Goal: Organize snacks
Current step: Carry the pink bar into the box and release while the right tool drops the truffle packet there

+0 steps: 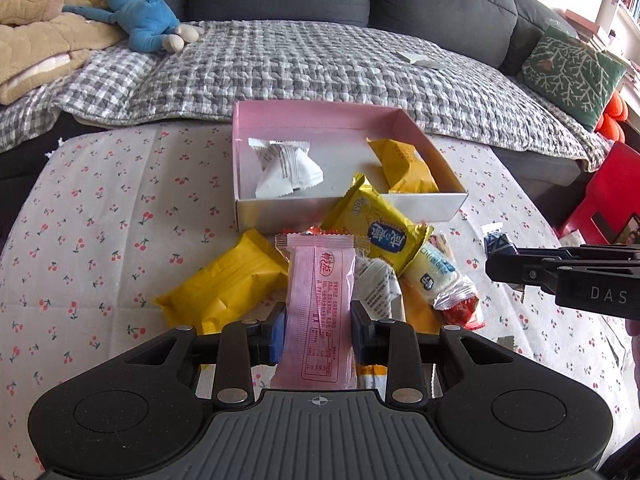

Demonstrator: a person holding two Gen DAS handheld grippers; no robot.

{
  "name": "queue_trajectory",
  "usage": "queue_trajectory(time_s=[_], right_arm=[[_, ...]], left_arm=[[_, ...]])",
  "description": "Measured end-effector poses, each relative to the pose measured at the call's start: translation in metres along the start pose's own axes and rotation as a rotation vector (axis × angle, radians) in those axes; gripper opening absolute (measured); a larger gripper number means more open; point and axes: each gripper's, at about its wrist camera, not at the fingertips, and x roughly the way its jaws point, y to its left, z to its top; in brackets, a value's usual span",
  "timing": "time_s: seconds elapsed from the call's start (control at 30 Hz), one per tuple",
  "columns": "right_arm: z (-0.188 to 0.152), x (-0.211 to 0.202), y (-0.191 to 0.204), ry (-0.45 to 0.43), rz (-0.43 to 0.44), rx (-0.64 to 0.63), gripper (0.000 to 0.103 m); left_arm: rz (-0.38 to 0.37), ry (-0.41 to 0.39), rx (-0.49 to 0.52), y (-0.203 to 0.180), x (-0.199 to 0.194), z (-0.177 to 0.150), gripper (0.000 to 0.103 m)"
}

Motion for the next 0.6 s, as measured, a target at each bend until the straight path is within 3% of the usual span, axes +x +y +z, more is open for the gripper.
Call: queue_trajectory(time_s=[0.6], right_arm=[[0.069,0.040,-0.035,-0.043,0.016,0.104,0.021]], left_arm=[[0.031,-0.018,-0.032,-0.023,0.047,0.085,0.029]])
